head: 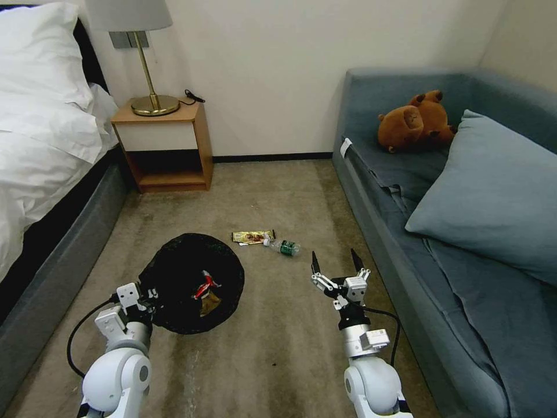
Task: Pick up the trash bin, then pick up the garbage on the floor and place it into the trash bin.
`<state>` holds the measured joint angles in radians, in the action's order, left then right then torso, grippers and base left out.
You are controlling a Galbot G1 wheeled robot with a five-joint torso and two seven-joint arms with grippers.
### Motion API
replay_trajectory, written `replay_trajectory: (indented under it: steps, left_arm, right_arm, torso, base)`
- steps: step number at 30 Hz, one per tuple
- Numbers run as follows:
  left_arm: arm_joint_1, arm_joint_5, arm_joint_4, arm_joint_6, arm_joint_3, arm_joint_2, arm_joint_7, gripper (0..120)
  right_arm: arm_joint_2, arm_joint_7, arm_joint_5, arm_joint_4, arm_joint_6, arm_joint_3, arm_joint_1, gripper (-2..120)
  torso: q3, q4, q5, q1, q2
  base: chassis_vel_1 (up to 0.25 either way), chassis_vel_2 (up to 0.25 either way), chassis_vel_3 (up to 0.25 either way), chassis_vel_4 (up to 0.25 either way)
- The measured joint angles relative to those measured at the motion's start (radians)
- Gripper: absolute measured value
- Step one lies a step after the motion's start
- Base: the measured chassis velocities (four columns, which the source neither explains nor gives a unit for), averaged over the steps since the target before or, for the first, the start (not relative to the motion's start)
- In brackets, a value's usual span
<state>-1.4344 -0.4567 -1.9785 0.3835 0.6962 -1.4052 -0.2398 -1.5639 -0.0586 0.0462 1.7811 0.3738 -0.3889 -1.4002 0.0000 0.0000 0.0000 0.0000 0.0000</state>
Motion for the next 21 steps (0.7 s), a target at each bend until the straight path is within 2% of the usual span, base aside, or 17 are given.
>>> replay_trajectory:
  steps: [21]
  left_arm:
    - [-0.005, 0.002, 0.001, -0.007, 0.003, -0.007, -0.002, 1]
  right_arm:
    - [0.002, -0.005, 0.0, -0.015, 0.004, -0.001, 0.002, 100]
  torso:
    - [0.0, 0.0, 0.0, 0.0, 0.0]
  base:
    - [-0.076, 0.071, 0.08, -0.072]
